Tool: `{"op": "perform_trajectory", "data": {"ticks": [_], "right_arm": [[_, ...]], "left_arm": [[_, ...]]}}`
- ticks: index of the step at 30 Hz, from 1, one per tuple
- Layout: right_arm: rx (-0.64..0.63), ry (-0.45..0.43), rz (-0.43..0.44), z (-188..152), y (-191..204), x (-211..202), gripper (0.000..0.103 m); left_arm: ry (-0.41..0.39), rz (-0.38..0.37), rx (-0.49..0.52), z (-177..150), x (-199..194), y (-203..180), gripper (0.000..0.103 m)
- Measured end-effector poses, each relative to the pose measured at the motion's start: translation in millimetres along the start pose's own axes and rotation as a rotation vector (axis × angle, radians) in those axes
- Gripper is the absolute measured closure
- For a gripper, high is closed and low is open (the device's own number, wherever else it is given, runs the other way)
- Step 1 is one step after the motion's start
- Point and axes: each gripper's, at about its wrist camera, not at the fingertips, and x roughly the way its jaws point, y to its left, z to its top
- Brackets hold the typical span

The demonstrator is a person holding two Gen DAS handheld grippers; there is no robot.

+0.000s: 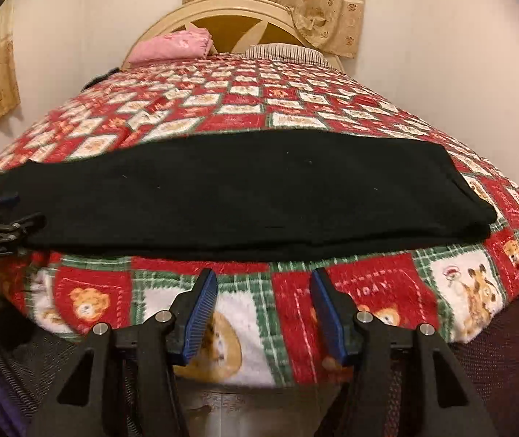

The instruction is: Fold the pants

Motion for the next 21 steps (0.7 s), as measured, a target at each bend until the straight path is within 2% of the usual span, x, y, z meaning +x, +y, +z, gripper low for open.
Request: {"op": "perform_trajectory", "data": {"ticks": [2, 3, 5, 6, 7, 11, 13, 15, 17, 19, 21], "right_arm": [[0.048, -0.085, -0.002, 12.4, -7.1, -12.6, 0.047], [0.067, -0.131, -0.039, 23.0, -14.6, -19.5, 0.047], [0.090, -0.165, -0.146, 36.2, -30.9, -25.8, 0.047], [0.132, -0.185, -0.210, 40.8, -48.3, -29.1, 0.047], [0.188, -0.200, -0.231, 42.3, -65.7, -31.0, 0.047], [0.495, -0.238, -0.206, 27.6, -141.7, -32.2, 0.047], [0.614, -0.241, -0.192, 13.4, -163.4, -26.5, 0.047], [0.677, -0.230, -0.165, 3.0, -170.2, -14.3, 0.047], [0.690, -0.205, -0.136, -1.2, -168.9, -1.7, 0.047], [0.626, -0.227, -0.190, 1.8, -153.7, 2.6, 0.046], [0.575, -0.202, -0.209, 7.4, -142.3, 9.7, 0.046]], "left_arm": [[0.005, 0.001, -0.003, -1.3, -2.4, -1.2, 0.000], [0.014, -0.001, -0.010, -0.2, -2.8, -2.5, 0.000], [0.028, -0.020, -0.024, 2.8, -4.5, -3.0, 0.000], [0.028, -0.046, -0.039, 4.9, -7.2, -2.4, 0.000], [0.022, -0.059, -0.049, 5.9, -8.2, -1.8, 0.000], [-0.004, -0.064, -0.082, 7.3, -13.2, 0.6, 0.000], [0.009, -0.066, -0.112, 6.7, -11.1, 4.0, 0.000], [0.012, -0.072, -0.148, 6.0, -11.0, 8.8, 0.000], [0.003, -0.071, -0.168, 6.3, -12.7, 12.8, 0.000], [-0.007, -0.058, -0.177, 5.7, -15.0, 15.2, 0.000], [-0.007, -0.043, -0.174, 4.2, -15.0, 15.9, 0.000]]}}
